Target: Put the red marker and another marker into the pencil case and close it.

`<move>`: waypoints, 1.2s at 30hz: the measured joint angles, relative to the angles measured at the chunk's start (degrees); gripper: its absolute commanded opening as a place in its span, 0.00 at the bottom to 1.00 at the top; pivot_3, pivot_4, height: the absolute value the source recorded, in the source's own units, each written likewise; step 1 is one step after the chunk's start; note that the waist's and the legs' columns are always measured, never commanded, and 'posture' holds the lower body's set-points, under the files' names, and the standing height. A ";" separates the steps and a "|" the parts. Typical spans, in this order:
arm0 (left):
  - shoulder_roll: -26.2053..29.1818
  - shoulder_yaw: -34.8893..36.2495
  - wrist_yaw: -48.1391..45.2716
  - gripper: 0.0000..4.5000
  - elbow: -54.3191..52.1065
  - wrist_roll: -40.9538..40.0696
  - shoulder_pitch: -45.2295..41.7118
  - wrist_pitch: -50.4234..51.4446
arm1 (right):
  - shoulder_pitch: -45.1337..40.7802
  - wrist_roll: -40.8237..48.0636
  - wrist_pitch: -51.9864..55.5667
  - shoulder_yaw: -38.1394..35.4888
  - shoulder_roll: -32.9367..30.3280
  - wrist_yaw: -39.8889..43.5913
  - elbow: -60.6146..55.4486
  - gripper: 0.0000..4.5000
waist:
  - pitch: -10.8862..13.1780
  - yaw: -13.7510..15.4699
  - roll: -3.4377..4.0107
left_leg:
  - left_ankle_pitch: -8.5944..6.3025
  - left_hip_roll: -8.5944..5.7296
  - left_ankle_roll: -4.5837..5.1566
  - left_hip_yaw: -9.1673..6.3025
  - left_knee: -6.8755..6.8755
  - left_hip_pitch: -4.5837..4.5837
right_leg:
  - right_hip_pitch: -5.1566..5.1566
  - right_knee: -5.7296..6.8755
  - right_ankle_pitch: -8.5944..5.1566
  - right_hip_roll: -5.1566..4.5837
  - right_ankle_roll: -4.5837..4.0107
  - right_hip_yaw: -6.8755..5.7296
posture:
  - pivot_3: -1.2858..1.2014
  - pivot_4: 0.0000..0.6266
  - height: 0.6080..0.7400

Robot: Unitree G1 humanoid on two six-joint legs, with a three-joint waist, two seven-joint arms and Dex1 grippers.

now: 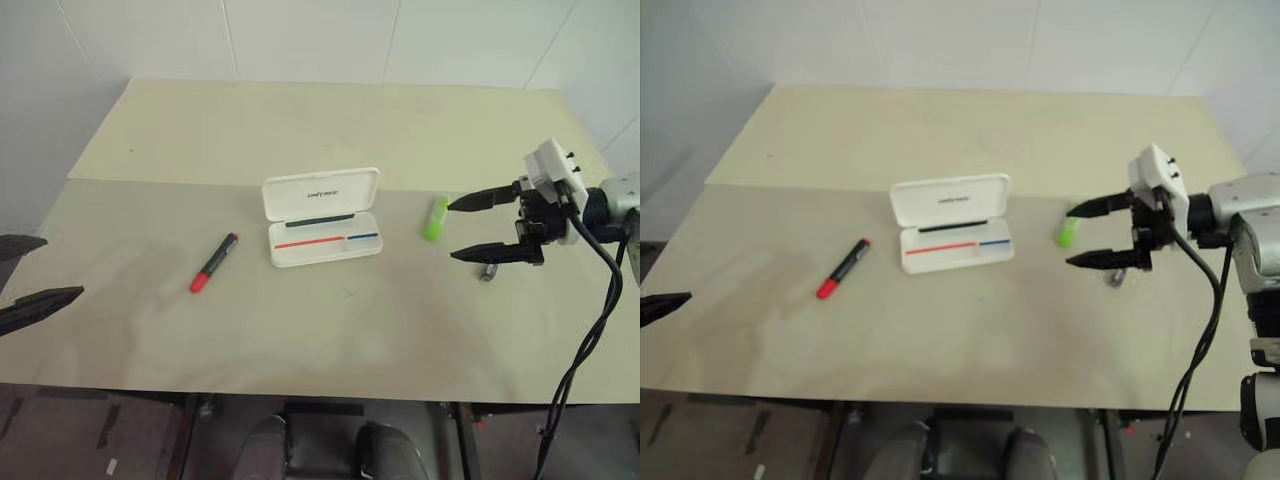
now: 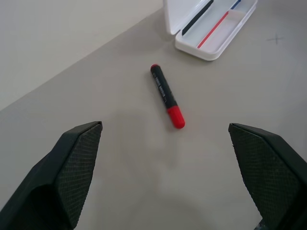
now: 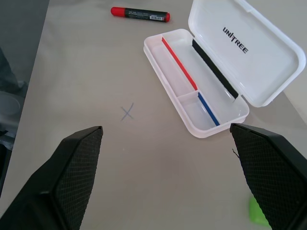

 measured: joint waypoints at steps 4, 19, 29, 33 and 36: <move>0.00 0.01 0.16 0.99 -0.48 -0.73 1.94 -0.35 | -0.29 1.17 -0.08 0.90 -0.36 0.02 0.25 1.00 | 0.01 -0.51 0.02 | -0.01 0.13 -0.01 0.08 0.00 0.03 | -0.08 0.02 0.00 0.10 -0.01 0.06 | 0.52 0.24 1.00; -7.65 -31.47 11.82 0.99 -6.62 -5.63 -17.73 -2.33 | 0.70 2.34 -1.04 0.35 0.67 0.15 -4.15 1.00 | -0.07 0.69 0.13 | -0.19 0.59 -0.10 0.94 0.17 0.04 | -0.64 0.16 0.13 0.54 -0.13 1.07 | 0.52 0.24 1.00; -24.20 -68.33 22.33 0.99 16.68 15.74 -43.50 -14.60 | 7.74 5.56 3.67 -4.19 1.02 -0.77 -15.34 1.00 | 0.00 1.65 -0.22 | -0.22 0.73 -0.07 1.20 0.46 -0.05 | -0.75 0.25 0.20 0.75 -0.16 1.25 | 0.52 0.24 1.00; -27.46 -71.17 21.81 0.99 25.93 18.97 -47.99 -18.53 | 10.42 6.54 5.73 -6.24 0.74 -2.10 -19.32 1.00 | 0.01 1.68 -0.23 | -0.25 0.74 -0.02 1.19 0.53 -0.08 | -0.74 0.23 0.22 0.75 -0.14 1.23 | 0.52 0.24 1.00; -28.73 -72.18 19.71 0.99 29.32 19.87 -50.08 -20.55 | 12.24 6.93 7.11 -7.74 0.49 -3.06 -21.31 1.00 | 0.02 1.71 -0.24 | -0.26 0.73 -0.02 1.19 0.55 -0.09 | -0.73 0.22 0.22 0.75 -0.14 1.23 | 0.52 0.24 1.00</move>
